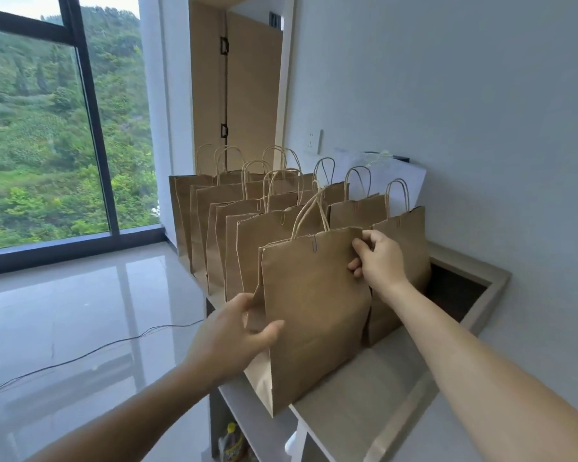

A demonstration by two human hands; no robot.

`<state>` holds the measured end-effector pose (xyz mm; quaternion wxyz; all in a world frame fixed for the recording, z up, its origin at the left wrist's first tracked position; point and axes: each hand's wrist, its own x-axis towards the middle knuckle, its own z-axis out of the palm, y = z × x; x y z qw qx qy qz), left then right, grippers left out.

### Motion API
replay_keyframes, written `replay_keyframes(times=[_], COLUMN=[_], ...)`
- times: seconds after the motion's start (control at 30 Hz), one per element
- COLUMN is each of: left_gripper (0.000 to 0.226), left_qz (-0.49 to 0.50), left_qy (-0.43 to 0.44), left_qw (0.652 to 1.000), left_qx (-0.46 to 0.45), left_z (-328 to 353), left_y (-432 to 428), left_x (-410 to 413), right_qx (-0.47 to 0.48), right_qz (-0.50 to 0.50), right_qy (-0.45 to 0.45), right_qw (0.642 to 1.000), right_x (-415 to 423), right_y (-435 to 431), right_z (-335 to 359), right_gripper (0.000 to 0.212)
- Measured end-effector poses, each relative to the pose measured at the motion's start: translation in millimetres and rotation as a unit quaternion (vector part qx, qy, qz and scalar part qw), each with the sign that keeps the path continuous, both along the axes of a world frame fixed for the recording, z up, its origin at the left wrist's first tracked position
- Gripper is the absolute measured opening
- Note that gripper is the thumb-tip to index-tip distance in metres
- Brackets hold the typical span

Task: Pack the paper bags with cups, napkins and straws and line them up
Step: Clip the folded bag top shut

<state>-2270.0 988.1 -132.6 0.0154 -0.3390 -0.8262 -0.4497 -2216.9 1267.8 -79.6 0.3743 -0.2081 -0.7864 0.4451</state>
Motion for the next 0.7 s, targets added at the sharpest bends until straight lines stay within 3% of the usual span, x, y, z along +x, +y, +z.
replay_keyframes(times=[0.4,0.7], left_gripper=[0.041,0.040], left_qz=[-0.022,-0.010], left_qy=[-0.071,-0.066], left_qw=[0.997,0.997], left_qx=[0.025,0.031], left_z=[-36,-44], left_y=[48,55], left_x=[0,1], right_qx=[0.008,0.059], right_qz=[-0.068,-0.075], right_qy=[0.015,0.042], right_qw=[0.998,0.995], right_x=[1,8], right_y=[12,1], right_z=[10,0], right_gripper=[0.017,0.045])
